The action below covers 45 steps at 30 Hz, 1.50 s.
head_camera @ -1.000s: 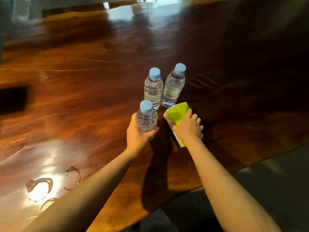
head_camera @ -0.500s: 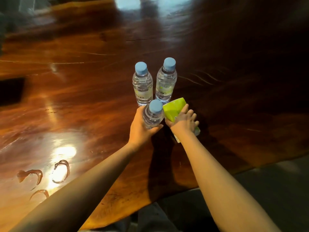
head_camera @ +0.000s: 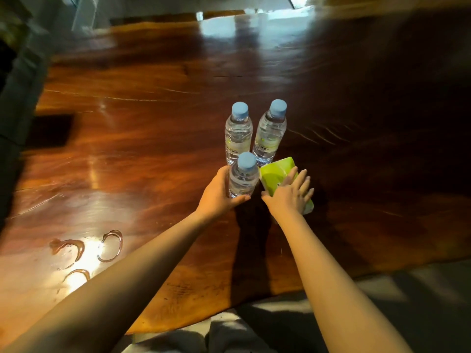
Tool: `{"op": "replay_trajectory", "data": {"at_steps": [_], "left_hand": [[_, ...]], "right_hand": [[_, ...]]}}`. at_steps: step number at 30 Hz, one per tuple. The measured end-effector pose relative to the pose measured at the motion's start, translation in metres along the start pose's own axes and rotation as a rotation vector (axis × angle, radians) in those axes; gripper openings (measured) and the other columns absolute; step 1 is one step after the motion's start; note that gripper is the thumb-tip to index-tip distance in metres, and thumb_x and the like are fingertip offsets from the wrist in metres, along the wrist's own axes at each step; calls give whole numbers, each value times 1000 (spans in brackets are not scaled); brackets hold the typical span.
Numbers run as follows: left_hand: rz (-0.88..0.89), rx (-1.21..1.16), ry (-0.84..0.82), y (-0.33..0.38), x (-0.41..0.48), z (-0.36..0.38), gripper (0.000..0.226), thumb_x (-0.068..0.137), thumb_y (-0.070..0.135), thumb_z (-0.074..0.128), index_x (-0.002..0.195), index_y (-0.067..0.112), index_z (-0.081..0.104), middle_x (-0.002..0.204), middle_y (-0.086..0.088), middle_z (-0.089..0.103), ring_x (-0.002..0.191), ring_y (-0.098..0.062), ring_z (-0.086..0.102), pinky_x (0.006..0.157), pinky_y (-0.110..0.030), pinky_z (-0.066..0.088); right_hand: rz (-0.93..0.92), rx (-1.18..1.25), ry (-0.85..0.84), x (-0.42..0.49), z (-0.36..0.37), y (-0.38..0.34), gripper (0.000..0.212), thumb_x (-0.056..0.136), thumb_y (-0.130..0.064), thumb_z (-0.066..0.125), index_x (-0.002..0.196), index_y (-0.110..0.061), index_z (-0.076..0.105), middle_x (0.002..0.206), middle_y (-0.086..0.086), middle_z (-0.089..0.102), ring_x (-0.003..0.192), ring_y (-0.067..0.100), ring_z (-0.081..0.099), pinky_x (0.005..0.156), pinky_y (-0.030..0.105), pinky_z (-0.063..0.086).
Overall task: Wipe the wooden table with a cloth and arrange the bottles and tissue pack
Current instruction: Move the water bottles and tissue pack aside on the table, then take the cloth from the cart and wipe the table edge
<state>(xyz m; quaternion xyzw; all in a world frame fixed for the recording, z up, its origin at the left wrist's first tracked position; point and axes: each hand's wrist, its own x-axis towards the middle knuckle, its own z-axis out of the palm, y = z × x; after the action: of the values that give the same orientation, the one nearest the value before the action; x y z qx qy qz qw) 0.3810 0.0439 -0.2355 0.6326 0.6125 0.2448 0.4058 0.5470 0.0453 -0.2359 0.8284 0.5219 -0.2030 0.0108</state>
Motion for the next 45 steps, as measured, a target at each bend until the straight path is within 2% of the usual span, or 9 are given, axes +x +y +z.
{"op": "replay_trajectory", "data": {"at_steps": [6,9,12,15,19,29,36,39,45], "left_hand": [[-120,330,-151,-23,-23,-53,68,81,37,69,138,16,38,142,-7,48,129,-22,47,100,-31,39],[-186,417,-210,-36,-43,-87,65,86,37,63,141,18,33,142,-9,48,127,-25,49,99,-35,43],[-263,495,-321,-50,-70,-121,62,88,40,59,140,16,35,141,-9,49,124,-25,52,96,-35,44],[-314,520,-349,-62,-106,-156,62,88,42,58,139,15,37,142,-10,48,127,-26,49,100,-36,42],[-359,506,-232,-77,-166,-206,58,89,40,56,138,13,40,139,-11,51,126,-27,50,98,-32,41],[-631,381,168,-144,-360,-310,56,88,43,57,136,20,41,134,-5,56,119,-23,54,96,-33,42],[-904,237,434,-182,-501,-341,65,86,41,60,142,19,34,140,-8,49,124,-24,50,98,-33,41],[-967,206,478,-187,-554,-346,62,88,36,59,143,19,36,147,-6,42,130,-22,45,105,-35,40],[-1182,60,728,-179,-636,-338,55,87,29,63,136,11,44,137,-12,51,123,-27,50,96,-30,41]], "right_hand": [[-90,-94,64,-37,-3,-25,84,89,-33,54,149,-3,3,159,17,1,147,31,-3,121,46,6],[-82,-213,-32,-62,-1,-41,83,89,-34,56,148,1,9,158,19,5,147,34,0,120,46,10],[-63,-344,-228,-88,2,-59,65,89,-40,52,141,-5,35,152,17,28,140,37,26,112,47,29],[-183,-409,-429,-114,7,-91,49,91,-41,46,129,-10,51,138,13,49,125,34,48,102,45,43],[-395,-456,-508,-158,16,-150,55,93,-45,44,131,-5,49,136,15,51,124,34,50,103,44,43],[-935,-441,-494,-320,53,-294,61,94,-42,48,143,-10,31,148,12,40,132,30,43,107,40,38],[-1350,-591,-544,-461,92,-358,73,87,-36,63,143,-5,30,148,17,39,135,32,40,108,39,35],[-1526,-695,-568,-516,104,-378,68,87,-35,62,142,-6,33,147,15,41,133,31,42,107,39,38],[-1967,-832,-604,-614,127,-403,58,86,-30,65,135,-7,45,139,14,48,126,29,47,102,36,40]]}}
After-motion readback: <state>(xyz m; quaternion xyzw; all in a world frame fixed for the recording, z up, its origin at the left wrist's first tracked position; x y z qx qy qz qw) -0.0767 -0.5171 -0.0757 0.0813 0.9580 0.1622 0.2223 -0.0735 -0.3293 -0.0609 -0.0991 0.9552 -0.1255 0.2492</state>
